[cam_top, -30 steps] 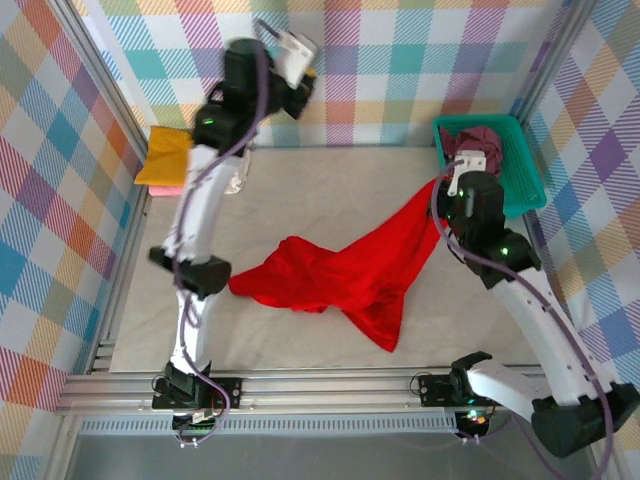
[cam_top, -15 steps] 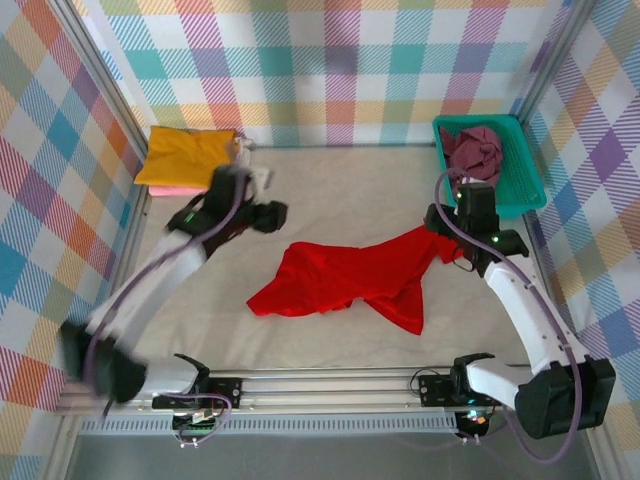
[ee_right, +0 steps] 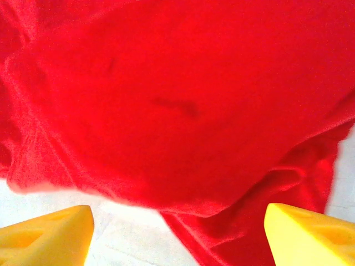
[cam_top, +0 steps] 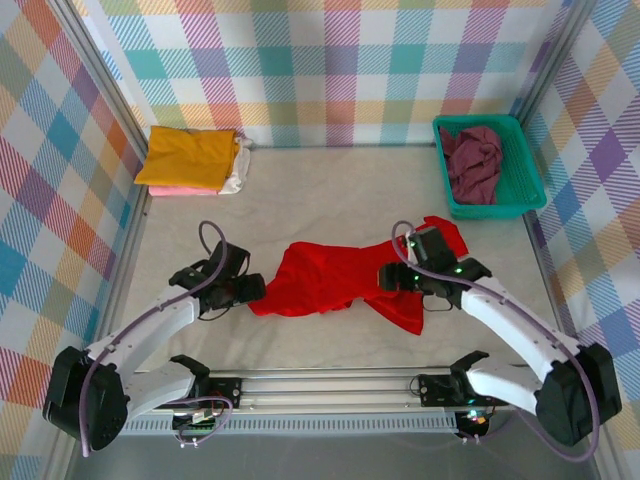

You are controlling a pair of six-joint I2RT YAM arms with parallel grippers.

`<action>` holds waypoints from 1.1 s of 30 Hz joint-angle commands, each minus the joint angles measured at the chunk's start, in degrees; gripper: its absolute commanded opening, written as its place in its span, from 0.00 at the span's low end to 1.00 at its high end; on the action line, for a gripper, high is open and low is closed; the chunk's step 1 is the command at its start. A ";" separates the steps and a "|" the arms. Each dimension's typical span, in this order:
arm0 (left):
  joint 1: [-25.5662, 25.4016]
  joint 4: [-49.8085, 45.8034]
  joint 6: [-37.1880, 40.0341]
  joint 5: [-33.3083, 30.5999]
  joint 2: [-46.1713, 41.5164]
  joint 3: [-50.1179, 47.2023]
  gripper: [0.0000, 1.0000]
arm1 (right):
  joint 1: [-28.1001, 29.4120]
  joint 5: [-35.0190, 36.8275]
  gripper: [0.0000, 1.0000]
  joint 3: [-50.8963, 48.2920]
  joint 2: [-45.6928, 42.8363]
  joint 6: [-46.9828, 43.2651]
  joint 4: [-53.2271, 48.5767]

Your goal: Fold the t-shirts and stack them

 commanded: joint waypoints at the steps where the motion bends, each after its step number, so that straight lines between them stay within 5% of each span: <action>1: 0.25 7.69 -3.68 3.62 1.08 -2.55 0.78 | 1.55 -4.58 0.81 -0.47 3.05 0.39 5.63; 6: 0.16 13.41 -4.21 4.19 3.11 -6.23 0.60 | 4.38 -5.91 0.80 -2.14 8.06 3.54 11.40; 10: 0.18 17.10 -3.27 3.21 2.77 -8.32 0.58 | 5.96 -3.61 0.76 -1.80 11.72 5.78 14.70; 14: 0.24 21.82 -2.70 3.93 5.33 -8.28 0.48 | 6.59 -2.00 0.63 -1.01 15.18 7.47 17.31; 16: 0.23 23.36 -2.01 4.80 7.08 -7.98 0.44 | 6.61 -1.78 0.47 -0.07 17.17 7.88 17.51; 20: 0.16 24.38 -1.59 5.99 8.91 -7.16 0.15 | 7.16 0.28 0.21 2.06 17.55 8.45 15.04; 23: 0.16 22.36 -1.08 3.97 7.72 -6.51 0.00 | 7.16 2.18 0.11 3.35 14.90 8.15 12.08; 28: 0.36 13.26 -0.55 -4.00 0.22 -3.68 0.00 | 7.16 6.58 0.00 6.70 7.40 6.60 4.60; 33: 1.54 4.66 1.71 -13.44 -9.03 1.74 0.00 | 6.74 11.74 0.00 11.43 0.26 3.56 -3.14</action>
